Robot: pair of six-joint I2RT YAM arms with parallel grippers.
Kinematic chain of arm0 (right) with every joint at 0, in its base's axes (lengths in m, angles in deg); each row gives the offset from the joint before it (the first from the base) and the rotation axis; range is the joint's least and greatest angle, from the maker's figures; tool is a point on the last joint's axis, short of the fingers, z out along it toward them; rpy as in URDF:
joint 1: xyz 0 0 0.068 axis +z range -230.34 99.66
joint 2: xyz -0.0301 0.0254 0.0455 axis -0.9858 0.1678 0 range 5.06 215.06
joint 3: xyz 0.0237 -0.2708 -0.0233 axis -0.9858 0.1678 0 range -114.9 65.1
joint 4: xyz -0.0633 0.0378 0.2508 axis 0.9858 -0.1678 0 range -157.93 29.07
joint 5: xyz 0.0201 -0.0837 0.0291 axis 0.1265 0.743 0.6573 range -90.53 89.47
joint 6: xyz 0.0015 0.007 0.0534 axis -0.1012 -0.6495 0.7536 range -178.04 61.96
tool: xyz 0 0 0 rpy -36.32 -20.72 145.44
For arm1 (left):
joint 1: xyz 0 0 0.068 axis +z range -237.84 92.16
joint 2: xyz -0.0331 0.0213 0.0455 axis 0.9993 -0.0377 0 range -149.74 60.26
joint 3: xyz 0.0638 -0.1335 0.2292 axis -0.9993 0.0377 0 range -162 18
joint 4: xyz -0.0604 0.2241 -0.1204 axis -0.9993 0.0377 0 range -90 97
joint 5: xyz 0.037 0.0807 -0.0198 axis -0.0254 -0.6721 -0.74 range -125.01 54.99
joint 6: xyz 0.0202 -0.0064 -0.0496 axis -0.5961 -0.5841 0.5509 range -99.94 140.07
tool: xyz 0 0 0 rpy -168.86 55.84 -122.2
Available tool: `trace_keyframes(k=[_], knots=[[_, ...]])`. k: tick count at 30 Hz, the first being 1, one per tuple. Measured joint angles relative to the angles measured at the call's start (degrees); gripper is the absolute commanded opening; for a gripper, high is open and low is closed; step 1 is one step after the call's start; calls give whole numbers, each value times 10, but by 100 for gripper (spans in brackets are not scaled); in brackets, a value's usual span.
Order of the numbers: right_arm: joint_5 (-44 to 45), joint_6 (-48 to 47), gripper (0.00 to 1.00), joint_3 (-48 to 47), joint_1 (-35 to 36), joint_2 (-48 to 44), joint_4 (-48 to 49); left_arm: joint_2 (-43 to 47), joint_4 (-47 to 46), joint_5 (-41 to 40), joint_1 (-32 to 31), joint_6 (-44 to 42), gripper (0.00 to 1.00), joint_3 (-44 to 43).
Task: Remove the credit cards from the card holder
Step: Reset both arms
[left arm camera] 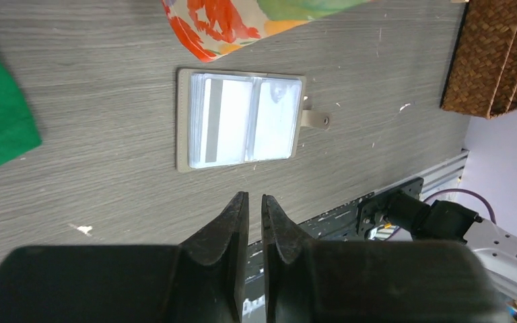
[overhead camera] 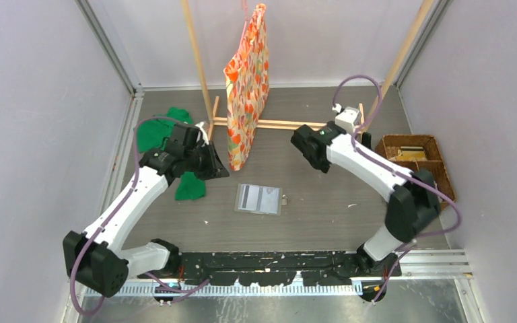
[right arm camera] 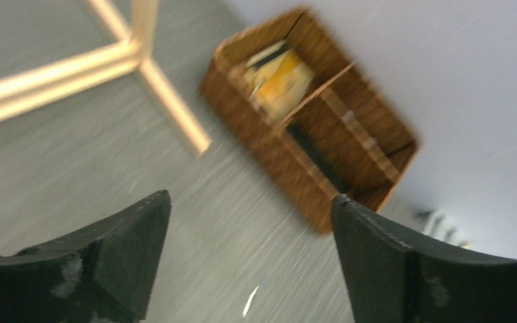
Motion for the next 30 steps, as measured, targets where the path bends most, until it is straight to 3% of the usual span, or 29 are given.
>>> trace_keyframes(k=[4,8,12,30], knots=[[-160,-98,100,120,42,-134,162,38,29,-47,0,-12,16,-19],[-321,-151,100,229,42,-287,296,73,50,-114,0,-26,18,-26],[-402,-171,100,256,42,-354,348,109,64,-177,0,-32,20,-26],[-406,-200,100,250,42,-332,349,194,91,-292,0,-22,21,-5]])
